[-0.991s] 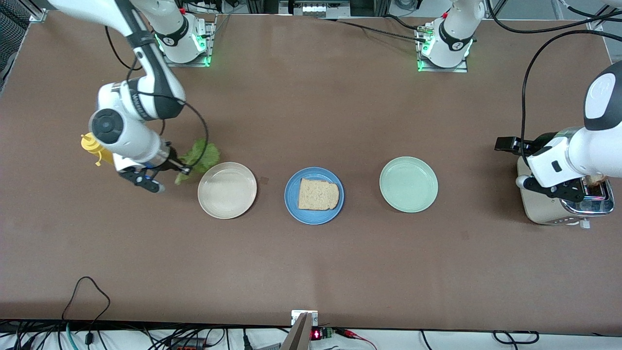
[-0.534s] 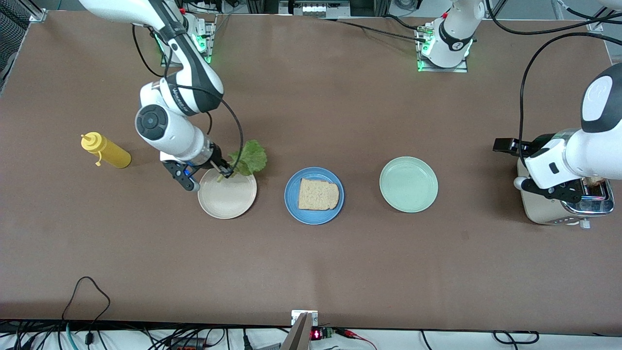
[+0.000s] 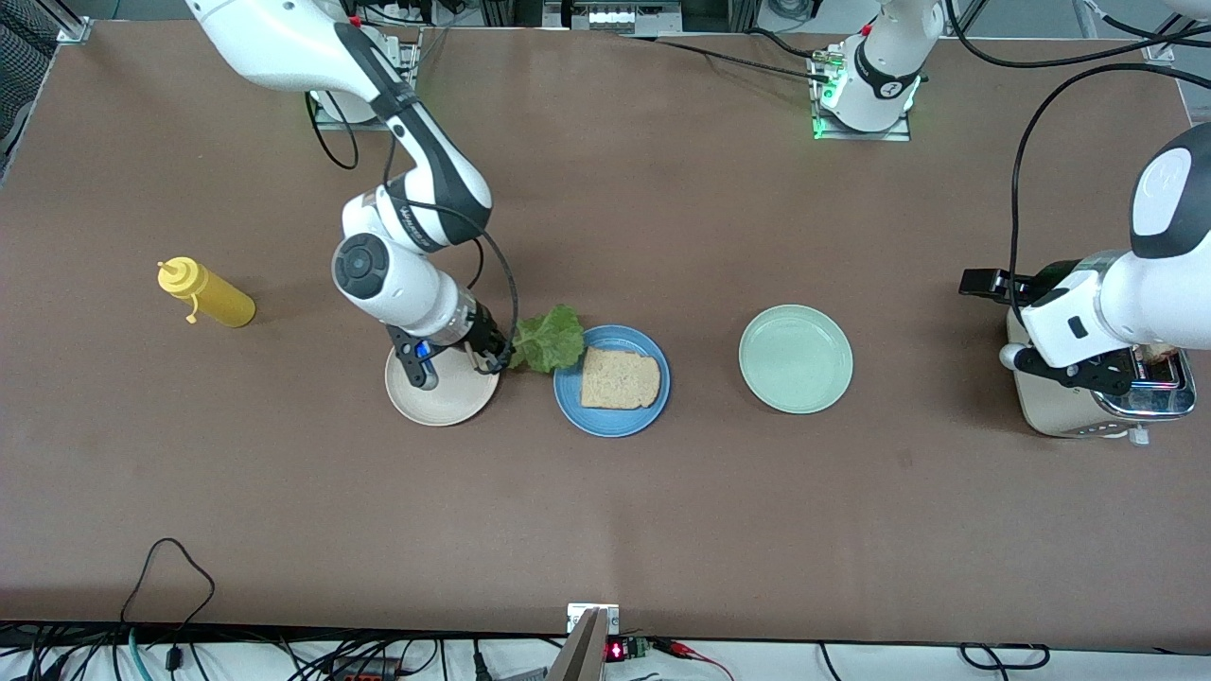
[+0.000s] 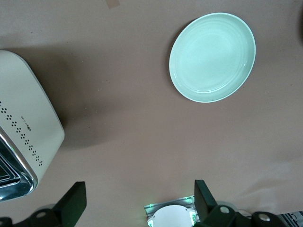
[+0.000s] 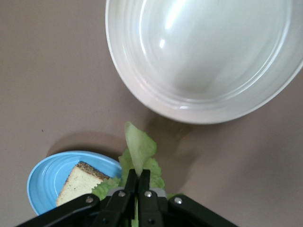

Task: Make sandwich in blue plate with both arms
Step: 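Carry the lettuce leaf with the right gripper over the blue plate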

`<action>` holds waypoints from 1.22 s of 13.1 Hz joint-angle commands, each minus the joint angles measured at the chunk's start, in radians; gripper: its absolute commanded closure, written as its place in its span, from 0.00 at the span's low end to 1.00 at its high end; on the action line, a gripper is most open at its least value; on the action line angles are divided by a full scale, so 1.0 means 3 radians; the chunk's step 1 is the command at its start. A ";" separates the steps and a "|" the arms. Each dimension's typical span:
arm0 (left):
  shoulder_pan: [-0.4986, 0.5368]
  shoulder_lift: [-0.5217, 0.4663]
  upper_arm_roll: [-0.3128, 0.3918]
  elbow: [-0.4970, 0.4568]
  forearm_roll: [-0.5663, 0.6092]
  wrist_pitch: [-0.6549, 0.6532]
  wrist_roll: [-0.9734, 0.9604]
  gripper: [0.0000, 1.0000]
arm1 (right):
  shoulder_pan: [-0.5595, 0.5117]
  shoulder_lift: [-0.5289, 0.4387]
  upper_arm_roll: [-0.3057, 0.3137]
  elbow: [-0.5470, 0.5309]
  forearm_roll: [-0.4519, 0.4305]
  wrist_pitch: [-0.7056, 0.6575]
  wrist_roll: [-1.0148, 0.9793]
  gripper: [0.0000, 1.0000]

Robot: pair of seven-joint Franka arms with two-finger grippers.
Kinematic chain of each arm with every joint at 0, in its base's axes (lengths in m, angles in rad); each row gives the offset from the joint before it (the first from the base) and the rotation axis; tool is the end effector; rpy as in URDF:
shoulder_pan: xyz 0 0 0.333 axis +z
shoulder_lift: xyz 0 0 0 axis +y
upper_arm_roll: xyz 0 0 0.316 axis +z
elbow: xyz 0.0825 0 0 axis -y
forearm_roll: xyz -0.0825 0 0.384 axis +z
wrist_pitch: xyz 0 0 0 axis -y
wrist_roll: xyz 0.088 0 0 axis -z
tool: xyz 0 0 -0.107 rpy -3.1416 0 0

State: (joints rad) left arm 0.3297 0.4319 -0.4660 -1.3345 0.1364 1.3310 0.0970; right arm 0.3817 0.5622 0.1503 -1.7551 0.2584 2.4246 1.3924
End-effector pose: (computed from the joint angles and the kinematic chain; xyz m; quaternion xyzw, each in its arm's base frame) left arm 0.6305 -0.0170 0.4789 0.9742 -0.1113 -0.1948 0.0245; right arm 0.5866 0.3351 0.2631 -0.8508 0.5066 0.0752 0.1175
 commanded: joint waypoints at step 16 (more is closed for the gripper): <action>-0.0010 0.0094 -0.0011 0.0077 0.0077 0.0043 -0.0001 0.00 | 0.0400 0.0816 -0.0026 0.0747 0.0468 0.0687 0.0692 0.60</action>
State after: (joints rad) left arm 0.3297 0.4446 -0.4659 -1.3345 0.1364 1.3428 0.0961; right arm 0.4928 0.7968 0.1500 -1.5562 0.3830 2.6256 1.5945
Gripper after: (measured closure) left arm 0.000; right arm 0.815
